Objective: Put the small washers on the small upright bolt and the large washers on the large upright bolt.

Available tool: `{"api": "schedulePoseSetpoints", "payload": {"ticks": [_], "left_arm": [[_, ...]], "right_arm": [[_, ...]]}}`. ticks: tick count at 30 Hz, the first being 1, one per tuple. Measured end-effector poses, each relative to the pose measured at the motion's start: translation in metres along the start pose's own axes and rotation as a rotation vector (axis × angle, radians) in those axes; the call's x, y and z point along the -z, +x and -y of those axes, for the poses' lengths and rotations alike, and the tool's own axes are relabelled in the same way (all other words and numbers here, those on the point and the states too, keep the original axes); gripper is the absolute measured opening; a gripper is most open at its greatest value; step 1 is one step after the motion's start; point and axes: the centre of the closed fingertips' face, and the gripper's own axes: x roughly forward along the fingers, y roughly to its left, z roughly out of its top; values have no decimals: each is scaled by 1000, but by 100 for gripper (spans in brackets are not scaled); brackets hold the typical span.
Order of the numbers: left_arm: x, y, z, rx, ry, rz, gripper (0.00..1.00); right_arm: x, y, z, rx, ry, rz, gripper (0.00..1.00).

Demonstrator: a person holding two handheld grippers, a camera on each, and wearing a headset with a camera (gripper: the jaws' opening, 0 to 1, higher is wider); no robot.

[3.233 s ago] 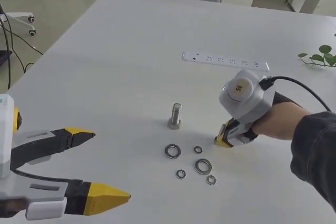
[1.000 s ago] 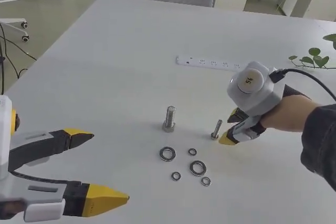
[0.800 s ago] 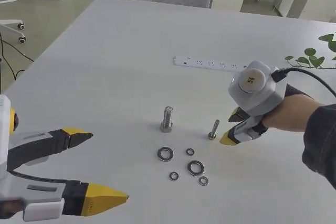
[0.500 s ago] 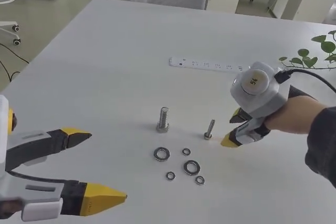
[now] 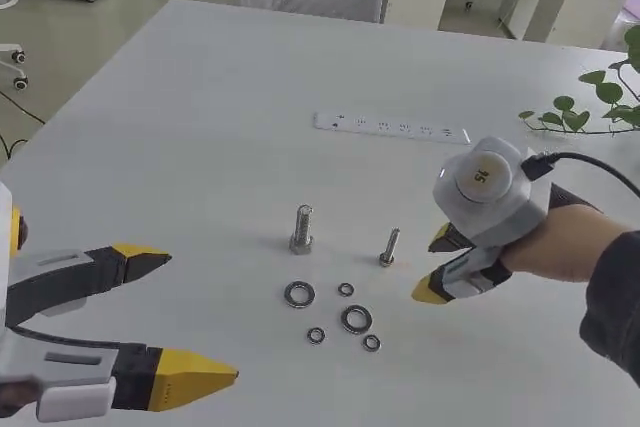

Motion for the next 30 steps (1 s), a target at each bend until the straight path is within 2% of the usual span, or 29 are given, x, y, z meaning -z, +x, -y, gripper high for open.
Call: {"api": "schedulePoseSetpoints", "payload": {"ticks": [7,17,24,30], "left_arm": [[-1,0,0,6,4,5,91],[-2,0,4,10,9,10,91],[-2,-3,4,10,11,12,91],[-1,-4,5,12,13,13,91]], "right_arm": [[1,5,-18,-24,1,3,43],[-1,13,-50,-86,24,18,43],[-2,19,-65,-106,24,12,41],[-6,22,-72,-118,27,15,38]]}}
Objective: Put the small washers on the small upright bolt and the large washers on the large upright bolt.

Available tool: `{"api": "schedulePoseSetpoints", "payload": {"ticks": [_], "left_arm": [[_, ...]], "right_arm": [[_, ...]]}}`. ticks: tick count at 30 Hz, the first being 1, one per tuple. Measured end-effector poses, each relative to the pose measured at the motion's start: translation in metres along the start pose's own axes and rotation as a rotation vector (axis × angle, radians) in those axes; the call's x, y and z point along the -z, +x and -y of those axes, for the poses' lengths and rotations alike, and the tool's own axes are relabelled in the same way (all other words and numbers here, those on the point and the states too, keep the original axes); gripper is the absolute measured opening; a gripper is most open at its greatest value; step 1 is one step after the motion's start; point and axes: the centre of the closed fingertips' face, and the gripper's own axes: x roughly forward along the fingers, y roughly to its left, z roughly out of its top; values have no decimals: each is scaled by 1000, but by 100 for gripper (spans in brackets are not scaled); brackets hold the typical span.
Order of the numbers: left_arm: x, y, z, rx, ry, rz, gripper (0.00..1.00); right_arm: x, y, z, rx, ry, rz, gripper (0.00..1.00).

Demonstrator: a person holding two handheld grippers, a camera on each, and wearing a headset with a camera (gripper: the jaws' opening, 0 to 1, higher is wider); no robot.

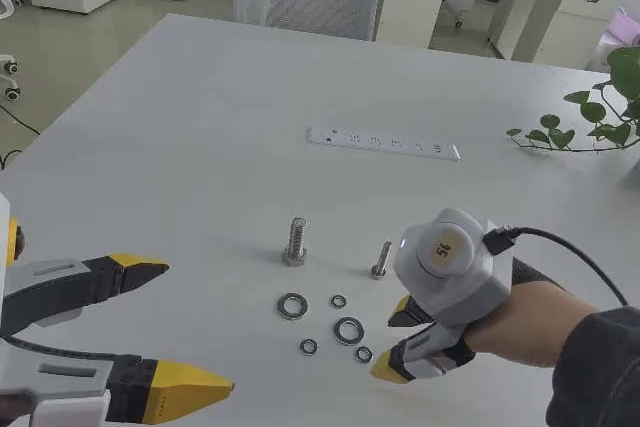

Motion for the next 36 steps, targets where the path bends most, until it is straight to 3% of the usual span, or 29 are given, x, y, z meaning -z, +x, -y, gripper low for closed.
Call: {"api": "schedulePoseSetpoints", "payload": {"ticks": [18,36], "left_arm": [[1,-1,0,-1,-2,1,90],[2,-2,-1,-12,-12,5,90]], "right_arm": [[2,17,-2,-7,-1,-21,25],[0,23,-2,-10,-33,-31,20]]}}
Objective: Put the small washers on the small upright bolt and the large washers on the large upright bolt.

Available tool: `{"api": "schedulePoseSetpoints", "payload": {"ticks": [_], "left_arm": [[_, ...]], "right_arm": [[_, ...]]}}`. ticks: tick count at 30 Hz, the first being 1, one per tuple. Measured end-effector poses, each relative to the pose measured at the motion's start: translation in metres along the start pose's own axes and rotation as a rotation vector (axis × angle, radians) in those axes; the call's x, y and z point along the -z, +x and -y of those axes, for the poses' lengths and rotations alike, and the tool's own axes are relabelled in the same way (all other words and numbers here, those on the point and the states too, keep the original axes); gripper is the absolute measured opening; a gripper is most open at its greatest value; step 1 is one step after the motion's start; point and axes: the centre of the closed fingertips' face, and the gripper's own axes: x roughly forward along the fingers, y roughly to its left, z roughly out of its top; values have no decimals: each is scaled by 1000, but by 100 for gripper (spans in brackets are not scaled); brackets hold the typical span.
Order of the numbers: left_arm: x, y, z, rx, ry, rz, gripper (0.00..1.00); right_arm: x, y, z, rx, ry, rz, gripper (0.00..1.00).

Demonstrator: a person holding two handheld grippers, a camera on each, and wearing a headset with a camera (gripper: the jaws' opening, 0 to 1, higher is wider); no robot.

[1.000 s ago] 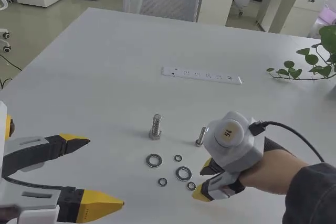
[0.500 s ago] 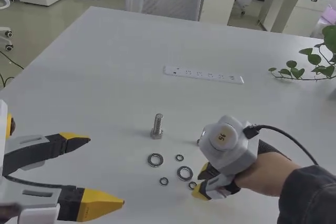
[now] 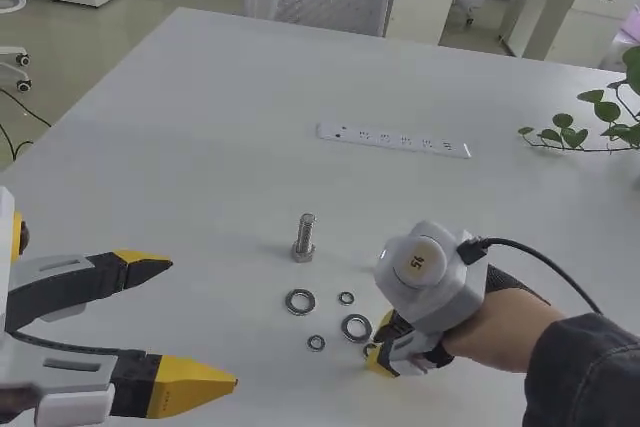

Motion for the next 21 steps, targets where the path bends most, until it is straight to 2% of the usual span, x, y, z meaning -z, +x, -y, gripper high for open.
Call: {"api": "schedulePoseSetpoints", "payload": {"ticks": [21], "left_arm": [[0,0,-4,-1,-12,5,90]], "right_arm": [[-1,1,4,-4,-11,-22,15]]}}
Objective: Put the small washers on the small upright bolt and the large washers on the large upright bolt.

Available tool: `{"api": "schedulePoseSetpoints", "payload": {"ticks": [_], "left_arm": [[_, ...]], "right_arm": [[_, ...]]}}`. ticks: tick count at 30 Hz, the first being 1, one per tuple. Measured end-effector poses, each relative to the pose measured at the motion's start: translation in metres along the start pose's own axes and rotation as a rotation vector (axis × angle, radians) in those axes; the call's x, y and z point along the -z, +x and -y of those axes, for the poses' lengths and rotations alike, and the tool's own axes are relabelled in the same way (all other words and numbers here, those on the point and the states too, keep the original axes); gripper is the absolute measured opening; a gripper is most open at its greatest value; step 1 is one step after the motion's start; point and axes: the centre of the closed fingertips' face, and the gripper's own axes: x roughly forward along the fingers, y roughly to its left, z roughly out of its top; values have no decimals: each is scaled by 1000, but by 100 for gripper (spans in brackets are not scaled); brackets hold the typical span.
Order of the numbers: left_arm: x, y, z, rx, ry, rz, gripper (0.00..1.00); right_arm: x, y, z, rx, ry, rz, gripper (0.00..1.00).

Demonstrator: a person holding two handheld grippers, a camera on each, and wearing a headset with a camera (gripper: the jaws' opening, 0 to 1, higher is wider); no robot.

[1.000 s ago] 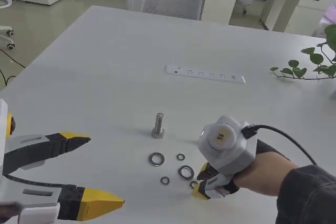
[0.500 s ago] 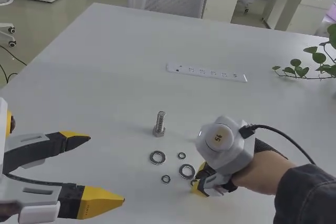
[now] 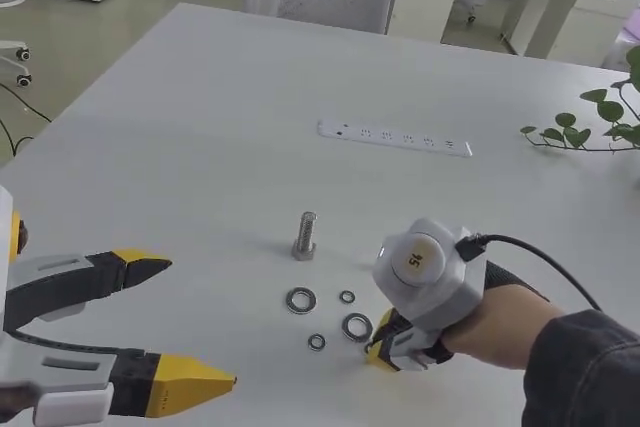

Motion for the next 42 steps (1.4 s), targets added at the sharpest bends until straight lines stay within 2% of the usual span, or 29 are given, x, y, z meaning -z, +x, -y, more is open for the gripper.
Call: {"api": "schedulePoseSetpoints", "payload": {"ticks": [15,42], "left_arm": [[1,1,-1,-2,-6,1,90],[0,2,-1,2,-2,0,90]], "right_arm": [[2,-1,-1,-11,-13,-8,14],[12,-5,7,6,-10,-34,14]]}}
